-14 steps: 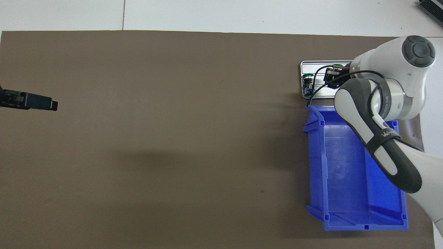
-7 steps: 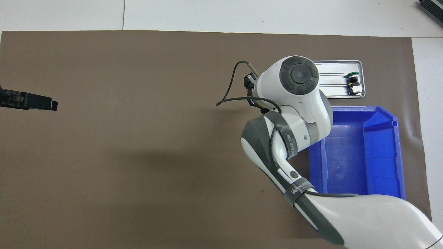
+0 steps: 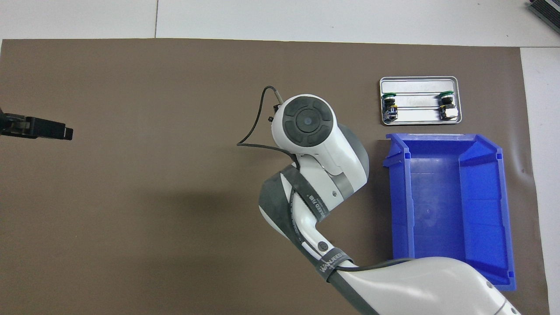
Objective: Place and press button with both arms
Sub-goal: 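Carry the green button to mid-table and release it with the right gripper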
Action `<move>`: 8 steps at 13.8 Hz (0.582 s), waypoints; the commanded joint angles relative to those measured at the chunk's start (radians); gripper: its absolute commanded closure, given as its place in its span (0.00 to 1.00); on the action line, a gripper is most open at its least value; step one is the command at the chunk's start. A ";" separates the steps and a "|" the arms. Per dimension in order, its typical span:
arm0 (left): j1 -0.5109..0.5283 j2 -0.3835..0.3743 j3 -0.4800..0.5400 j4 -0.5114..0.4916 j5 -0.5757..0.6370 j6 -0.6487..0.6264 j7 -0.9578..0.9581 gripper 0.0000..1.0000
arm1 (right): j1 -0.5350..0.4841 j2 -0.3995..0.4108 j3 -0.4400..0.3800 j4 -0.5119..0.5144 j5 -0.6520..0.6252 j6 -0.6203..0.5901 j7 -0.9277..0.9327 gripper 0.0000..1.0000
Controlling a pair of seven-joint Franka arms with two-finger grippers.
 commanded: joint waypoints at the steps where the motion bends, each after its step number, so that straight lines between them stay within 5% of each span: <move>1: 0.007 -0.032 -0.002 -0.038 -0.015 0.015 0.010 0.00 | 0.046 0.085 0.005 0.115 -0.022 -0.031 0.141 1.00; 8: 0.007 -0.032 -0.002 -0.039 -0.015 0.015 0.010 0.00 | 0.106 0.128 0.005 0.073 -0.003 0.096 0.232 1.00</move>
